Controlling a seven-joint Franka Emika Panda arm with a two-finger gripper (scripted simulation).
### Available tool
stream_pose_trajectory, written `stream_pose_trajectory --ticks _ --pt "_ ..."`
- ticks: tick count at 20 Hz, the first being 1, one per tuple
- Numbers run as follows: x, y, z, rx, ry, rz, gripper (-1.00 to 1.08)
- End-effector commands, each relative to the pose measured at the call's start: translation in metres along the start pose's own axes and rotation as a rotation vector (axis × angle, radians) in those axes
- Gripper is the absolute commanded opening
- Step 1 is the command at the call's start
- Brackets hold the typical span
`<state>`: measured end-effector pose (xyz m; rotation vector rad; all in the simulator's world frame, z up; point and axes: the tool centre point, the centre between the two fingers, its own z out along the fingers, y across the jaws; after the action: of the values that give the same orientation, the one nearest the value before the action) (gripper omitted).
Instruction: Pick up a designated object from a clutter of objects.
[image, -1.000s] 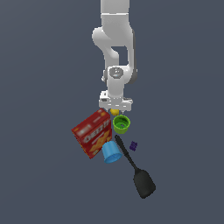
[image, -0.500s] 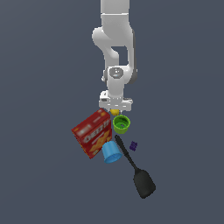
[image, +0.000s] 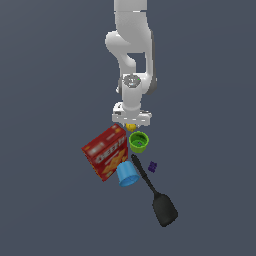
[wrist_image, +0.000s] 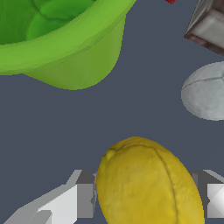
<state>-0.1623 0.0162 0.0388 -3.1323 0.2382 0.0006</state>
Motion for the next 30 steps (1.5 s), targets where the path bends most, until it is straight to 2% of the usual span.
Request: stream_pose_trajectory --ticks 1,10,30 --pt "0.001 0.002 -0.008 0.000 0.001 0.000 -1.00" --pt "0.008 0.015 -0.054 0.001 0.001 0.000 -1.00" --pt "0.033 0.059 -0.208 0.000 0.001 0.001 -1.00"
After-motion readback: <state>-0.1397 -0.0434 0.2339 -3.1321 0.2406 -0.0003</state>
